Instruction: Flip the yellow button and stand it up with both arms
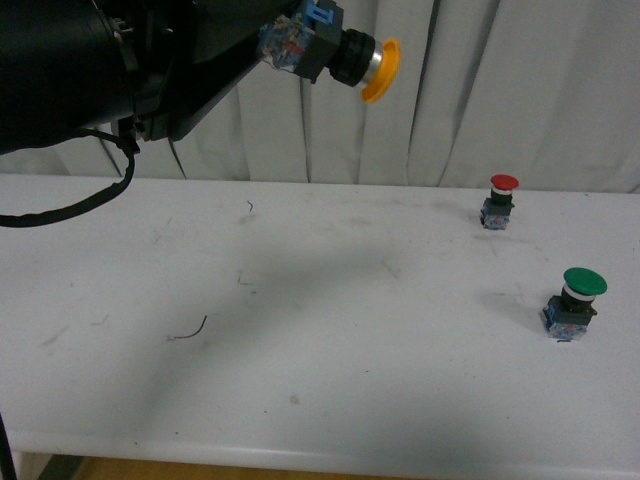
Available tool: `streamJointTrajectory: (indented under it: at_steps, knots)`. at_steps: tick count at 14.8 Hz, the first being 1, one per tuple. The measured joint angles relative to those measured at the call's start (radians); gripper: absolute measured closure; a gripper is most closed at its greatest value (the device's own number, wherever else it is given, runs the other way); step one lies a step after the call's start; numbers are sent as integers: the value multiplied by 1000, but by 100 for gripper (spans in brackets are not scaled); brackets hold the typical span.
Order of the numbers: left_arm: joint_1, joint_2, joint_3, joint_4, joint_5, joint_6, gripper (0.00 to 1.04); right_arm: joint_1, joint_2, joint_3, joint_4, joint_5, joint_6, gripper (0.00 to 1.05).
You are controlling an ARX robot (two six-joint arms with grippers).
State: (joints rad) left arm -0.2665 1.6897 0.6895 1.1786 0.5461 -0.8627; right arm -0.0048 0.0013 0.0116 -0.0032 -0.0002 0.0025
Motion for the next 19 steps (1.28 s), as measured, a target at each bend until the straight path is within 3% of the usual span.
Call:
streamJointTrajectory:
  at_steps: [6,12,17,19]
  knots:
    - [-13,19,0,106,-20,-128,74,0,0,0,0,0,0,6]
    - [-50,32,1,103,-56,-237,74,0,0,0,0,0,0,6]
    - [-84,32,-8,105,-79,-227,74,0,0,0,0,0,0,6]
    - [-79,29,-9,105,-89,-221,74,-8,92,-1,196,-7,61,6]
